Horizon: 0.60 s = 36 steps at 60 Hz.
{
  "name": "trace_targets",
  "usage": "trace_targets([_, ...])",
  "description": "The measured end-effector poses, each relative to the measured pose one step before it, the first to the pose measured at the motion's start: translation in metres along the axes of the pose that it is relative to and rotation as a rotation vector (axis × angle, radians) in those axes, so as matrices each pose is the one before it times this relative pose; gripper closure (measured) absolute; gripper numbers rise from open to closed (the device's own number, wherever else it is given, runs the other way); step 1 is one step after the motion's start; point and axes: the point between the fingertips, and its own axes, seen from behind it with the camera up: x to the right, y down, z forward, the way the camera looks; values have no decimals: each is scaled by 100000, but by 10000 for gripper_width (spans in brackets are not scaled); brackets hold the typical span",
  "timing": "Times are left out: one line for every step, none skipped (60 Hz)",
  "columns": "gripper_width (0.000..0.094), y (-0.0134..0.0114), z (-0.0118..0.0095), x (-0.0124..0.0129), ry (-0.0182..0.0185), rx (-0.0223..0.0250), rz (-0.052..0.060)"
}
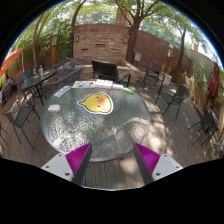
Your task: Arrange mouse
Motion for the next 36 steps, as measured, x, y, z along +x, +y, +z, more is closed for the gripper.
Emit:
trace_targets([82, 372, 876, -1034, -679, -679, -710])
trace_targets([87, 1632, -819, 109, -1525, -61, -604])
trace_targets([87, 432, 383, -781, -1228, -612, -688])
trace_targets([86, 207, 476, -905, -1402, -535, -629])
trace_targets([85, 139, 506, -974, -1622, -294, -470])
trace_targets([85, 122, 498, -1065, -1729, -194, -385])
trace_targets([85, 17, 481, -1019, -1739, -74, -332])
trace_targets([83, -35, 497, -941, -1692, 51, -359])
trace_targets([83, -308, 849, -1224, -1260, -24, -431])
trace_targets([83, -54, 585, -896, -1525, 320, -555])
trace_targets([85, -111, 645, -958, -1469, 318, -618])
trace_targets([81, -144, 735, -996, -1457, 241, -689])
trace_targets([80, -1345, 688, -1191, -1126, -444, -911])
trace_targets([80, 433, 894, -959, -1277, 598, -930])
trace_targets([77, -310, 811, -934, -1177, 209, -994])
trace_targets([77, -331, 843, -882, -1143, 281, -928])
trace_targets([79, -398, 861, -871, -1053, 357, -797])
trace_targets([80, -1127, 804, -826, -1038, -30, -758])
trace_targets([84, -415, 972, -835, -1006, 441, -616])
trace_targets([82, -417, 969, -796, -1081, 351, -553])
trace_targets([83, -184, 1147, -871, -1005, 315, -419])
trace_targets([84, -338, 944, -669, -1051, 37, -423])
trace_targets([80, -395, 976, -612, -929, 85, -470])
trace_targets([75, -443, 1017, -545, -680, 166, -552])
trace_targets([67, -456, 985, -442, -384, 185, -552])
trace_targets([64, -447, 968, -378, -136, 139, -547])
trace_targets([67, -435, 990, -368, -58, 147, -561])
trace_targets([70, -1452, 1840, -791, -258, -113, -576])
trace_targets([71, -60, 285, -466, 104, 227, -445])
trace_targets([76, -377, 944, -335, -58, 182, -433])
trace_targets([74, -379, 926, -347, -12, 50, -228])
trace_targets([74, -350, 909, -282, 37, -156, -51])
trace_targets([73, -319, 883, -253, 78, -289, 36])
trace_targets([79, -304, 898, -292, -6, -297, 64])
trace_targets([82, -505, 1452, -182, -270, -267, 3])
trace_targets([80, -273, 400, -482, -176, -203, 240])
